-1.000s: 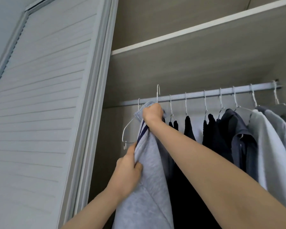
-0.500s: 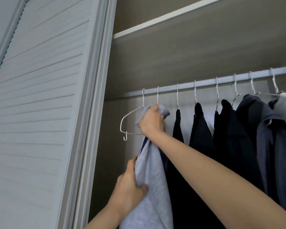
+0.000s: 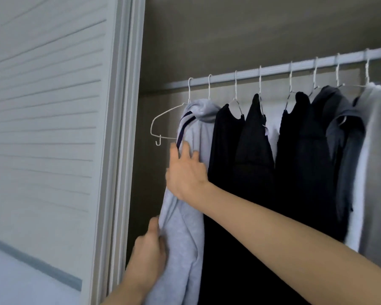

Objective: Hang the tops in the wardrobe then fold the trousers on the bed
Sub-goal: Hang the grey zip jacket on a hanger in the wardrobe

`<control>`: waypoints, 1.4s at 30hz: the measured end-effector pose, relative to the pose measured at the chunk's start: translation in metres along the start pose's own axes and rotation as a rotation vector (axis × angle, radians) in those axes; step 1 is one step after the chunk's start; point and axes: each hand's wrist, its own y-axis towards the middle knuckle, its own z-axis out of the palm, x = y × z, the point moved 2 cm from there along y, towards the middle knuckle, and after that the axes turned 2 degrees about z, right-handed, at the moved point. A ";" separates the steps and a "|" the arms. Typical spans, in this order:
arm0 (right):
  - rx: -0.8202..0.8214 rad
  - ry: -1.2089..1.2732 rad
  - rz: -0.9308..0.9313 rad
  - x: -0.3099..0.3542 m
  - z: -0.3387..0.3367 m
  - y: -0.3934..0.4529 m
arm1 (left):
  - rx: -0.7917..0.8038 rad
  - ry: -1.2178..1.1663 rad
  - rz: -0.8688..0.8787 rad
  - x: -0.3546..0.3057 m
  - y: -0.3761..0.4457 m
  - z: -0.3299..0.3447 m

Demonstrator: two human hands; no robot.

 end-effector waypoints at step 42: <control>1.299 1.489 -0.727 0.192 -0.320 -0.707 | -1.176 0.351 -1.137 -0.169 -0.933 -0.088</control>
